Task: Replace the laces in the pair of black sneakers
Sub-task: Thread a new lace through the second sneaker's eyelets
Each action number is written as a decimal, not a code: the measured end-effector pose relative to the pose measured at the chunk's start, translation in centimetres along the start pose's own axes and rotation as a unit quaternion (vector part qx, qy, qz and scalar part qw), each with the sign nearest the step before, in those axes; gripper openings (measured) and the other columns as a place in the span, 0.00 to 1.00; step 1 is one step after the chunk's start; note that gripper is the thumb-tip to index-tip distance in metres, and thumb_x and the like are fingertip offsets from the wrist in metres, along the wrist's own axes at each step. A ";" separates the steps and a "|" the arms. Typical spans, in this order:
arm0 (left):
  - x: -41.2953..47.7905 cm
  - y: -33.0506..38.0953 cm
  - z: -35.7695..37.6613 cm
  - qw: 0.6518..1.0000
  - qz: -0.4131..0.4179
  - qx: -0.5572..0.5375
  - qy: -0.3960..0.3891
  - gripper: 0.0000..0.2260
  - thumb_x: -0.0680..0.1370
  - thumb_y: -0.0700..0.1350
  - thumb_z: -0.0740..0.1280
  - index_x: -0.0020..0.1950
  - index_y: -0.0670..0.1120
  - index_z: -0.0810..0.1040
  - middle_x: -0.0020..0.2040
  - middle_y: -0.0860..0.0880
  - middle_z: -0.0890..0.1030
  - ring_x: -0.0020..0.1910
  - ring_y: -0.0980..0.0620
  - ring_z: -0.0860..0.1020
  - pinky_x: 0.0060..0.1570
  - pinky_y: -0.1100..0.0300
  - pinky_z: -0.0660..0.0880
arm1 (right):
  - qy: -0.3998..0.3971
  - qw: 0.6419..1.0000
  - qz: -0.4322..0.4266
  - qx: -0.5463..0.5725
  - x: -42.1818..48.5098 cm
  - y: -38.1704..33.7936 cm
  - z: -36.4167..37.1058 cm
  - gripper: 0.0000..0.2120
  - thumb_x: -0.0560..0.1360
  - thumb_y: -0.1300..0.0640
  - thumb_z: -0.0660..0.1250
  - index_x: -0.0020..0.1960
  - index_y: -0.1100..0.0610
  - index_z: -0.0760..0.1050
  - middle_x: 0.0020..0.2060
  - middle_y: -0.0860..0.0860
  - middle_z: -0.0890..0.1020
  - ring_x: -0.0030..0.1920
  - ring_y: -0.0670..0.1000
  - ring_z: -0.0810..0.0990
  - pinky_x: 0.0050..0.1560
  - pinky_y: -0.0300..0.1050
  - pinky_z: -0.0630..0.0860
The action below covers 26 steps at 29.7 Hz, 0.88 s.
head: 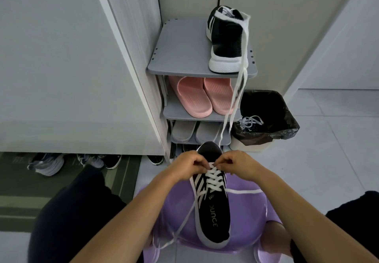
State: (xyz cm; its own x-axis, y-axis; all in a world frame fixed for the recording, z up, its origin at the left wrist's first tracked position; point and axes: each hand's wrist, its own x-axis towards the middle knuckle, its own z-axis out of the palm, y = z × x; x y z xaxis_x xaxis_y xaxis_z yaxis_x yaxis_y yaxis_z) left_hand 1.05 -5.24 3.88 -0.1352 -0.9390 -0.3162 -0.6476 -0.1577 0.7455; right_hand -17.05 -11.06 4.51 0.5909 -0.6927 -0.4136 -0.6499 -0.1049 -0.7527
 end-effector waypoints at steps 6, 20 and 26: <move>0.1 -0.2 0.6 0.999 -0.044 -0.016 -0.003 0.06 0.77 0.44 0.66 0.52 0.44 0.78 0.48 0.52 0.76 0.49 0.55 0.74 0.52 0.61 0.70 | -0.006 0.997 -0.008 0.082 0.1 0.2 0.3 0.03 0.75 0.63 0.66 0.44 0.59 0.77 0.31 0.48 0.76 0.30 0.43 0.72 0.34 0.31 0.71; -1.7 -2.0 1.4 0.989 -0.041 -0.143 0.020 0.08 0.74 0.34 0.67 0.45 0.47 0.77 0.41 0.54 0.77 0.38 0.66 0.75 0.44 0.73 0.72 | 0.017 0.987 0.023 0.160 -1.7 1.3 0.7 0.04 0.76 0.62 0.66 0.43 0.56 0.75 0.35 0.49 0.78 0.35 0.42 0.77 0.37 0.33 0.74; -1.3 -1.2 2.4 0.996 0.019 -0.077 0.028 0.09 0.73 0.34 0.69 0.52 0.42 0.80 0.43 0.51 0.76 0.39 0.63 0.74 0.44 0.72 0.71 | 0.016 0.992 -0.008 0.123 -1.5 1.1 1.3 0.07 0.72 0.65 0.69 0.43 0.54 0.77 0.32 0.48 0.77 0.32 0.41 0.74 0.35 0.33 0.73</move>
State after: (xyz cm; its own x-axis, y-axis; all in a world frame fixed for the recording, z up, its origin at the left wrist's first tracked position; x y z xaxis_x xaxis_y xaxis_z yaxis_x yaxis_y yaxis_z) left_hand 0.22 -3.12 2.00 -0.1132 -0.9600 -0.2562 -0.5188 -0.1629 0.8393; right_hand -18.07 -9.25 3.64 0.5817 -0.7157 -0.3866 -0.5012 0.0589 -0.8633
